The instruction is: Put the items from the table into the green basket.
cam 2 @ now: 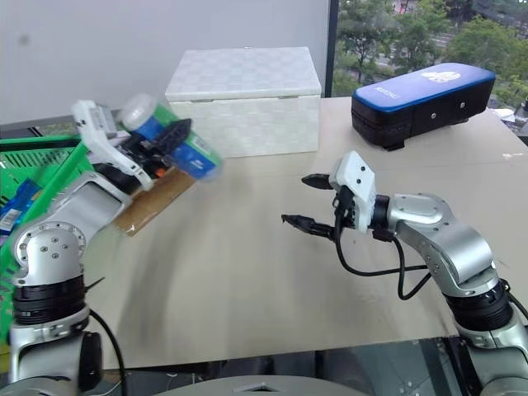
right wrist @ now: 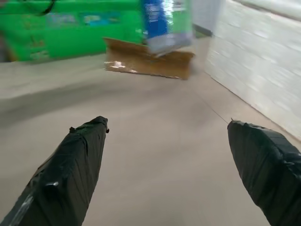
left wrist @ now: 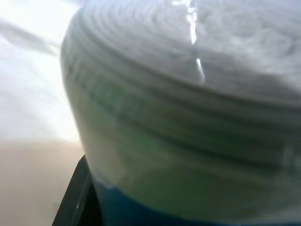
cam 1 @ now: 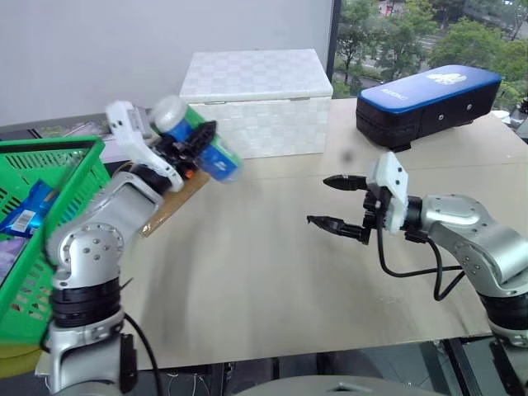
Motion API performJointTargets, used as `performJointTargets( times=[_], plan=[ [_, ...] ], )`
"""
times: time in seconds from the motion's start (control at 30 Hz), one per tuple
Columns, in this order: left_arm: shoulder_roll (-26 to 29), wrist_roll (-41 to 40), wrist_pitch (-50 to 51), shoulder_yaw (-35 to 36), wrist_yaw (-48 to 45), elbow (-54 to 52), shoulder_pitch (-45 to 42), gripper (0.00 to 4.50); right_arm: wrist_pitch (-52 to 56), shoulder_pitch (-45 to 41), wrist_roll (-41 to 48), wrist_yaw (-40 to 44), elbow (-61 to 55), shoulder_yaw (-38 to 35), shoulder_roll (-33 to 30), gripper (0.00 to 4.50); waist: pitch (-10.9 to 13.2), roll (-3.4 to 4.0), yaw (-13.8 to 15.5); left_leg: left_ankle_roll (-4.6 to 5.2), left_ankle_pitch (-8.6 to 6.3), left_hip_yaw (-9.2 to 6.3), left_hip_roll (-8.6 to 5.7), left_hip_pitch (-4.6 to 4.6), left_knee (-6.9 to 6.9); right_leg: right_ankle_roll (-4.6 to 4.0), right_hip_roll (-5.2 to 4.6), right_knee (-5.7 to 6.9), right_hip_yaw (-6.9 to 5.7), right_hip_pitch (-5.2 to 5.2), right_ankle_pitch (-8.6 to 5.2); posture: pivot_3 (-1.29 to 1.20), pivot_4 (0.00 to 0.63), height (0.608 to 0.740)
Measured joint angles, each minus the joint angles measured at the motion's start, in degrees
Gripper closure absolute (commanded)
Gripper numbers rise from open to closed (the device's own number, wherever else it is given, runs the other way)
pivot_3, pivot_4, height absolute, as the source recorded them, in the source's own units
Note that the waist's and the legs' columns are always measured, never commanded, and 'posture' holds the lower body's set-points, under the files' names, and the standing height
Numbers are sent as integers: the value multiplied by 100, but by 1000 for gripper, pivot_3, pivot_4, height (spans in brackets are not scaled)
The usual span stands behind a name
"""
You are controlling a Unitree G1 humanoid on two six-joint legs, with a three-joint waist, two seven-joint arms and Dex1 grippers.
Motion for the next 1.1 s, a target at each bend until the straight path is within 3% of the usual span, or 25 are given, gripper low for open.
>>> performJointTargets(
  times=[0.07,0.2,0.43,0.47,0.6,0.63,0.9,1.03,1.1],
  plan=[
    [648,1362,-503,247,215,-97,188,2579,-430,-15,68,312,-158,-331,-75,39,-4,-7,29,0,0,1,7,3,-12,0,-5,-5,1,-2,0,139,0,740],
    [1235,2763,-924,857,376,151,481,2579,-625,-89,257,491,-202,-483,-58,39,-4,-9,106,1,-1,2,6,5,-18,0,-19,-4,-5,-2,0,194,0,740],
    [1417,3834,-1173,1490,144,1200,953,2579,-747,-345,459,530,-280,-500,120,39,-10,-18,401,16,-9,-26,2,4,-17,0,-39,1,-49,3,0,193,0,740],
    [1382,3905,-1194,1528,63,1387,991,2129,-771,-362,454,535,-279,-488,133,13,-16,-28,464,15,-9,-36,1,1,-16,0,-42,0,-58,4,0,195,0,740],
    [1163,3892,-1197,1807,-126,1933,1013,315,-835,-394,429,529,-279,-424,179,0,-22,-37,540,15,-9,-53,-4,-7,-15,0,-57,-2,-83,5,1,190,0,740],
    [1131,3897,-1196,1873,-170,2018,1013,100,-836,-394,415,523,-279,-419,179,0,-25,-42,551,15,-8,-55,-4,-9,-15,-1,-66,-3,-97,4,1,191,0,740],
    [703,3498,-1301,1762,-721,1508,459,100,-818,-229,266,412,-295,-471,-26,0,-54,-84,682,13,-7,-76,-19,-25,-13,-2,-96,-7,-127,2,2,169,0,740],
    [122,2326,-498,1198,-1262,361,-29,100,-770,319,-32,135,-323,-795,-375,0,-80,-92,737,-3,2,-81,-40,-44,-2,-1,-116,-5,-129,-2,3,104,0,740],
    [-115,1583,241,429,-1716,-471,147,100,-630,800,-421,-241,-217,-964,-582,0,-95,-89,673,-3,2,-72,-46,-46,-1,0,-123,-4,-121,-4,3,66,0,740]
  ],
)
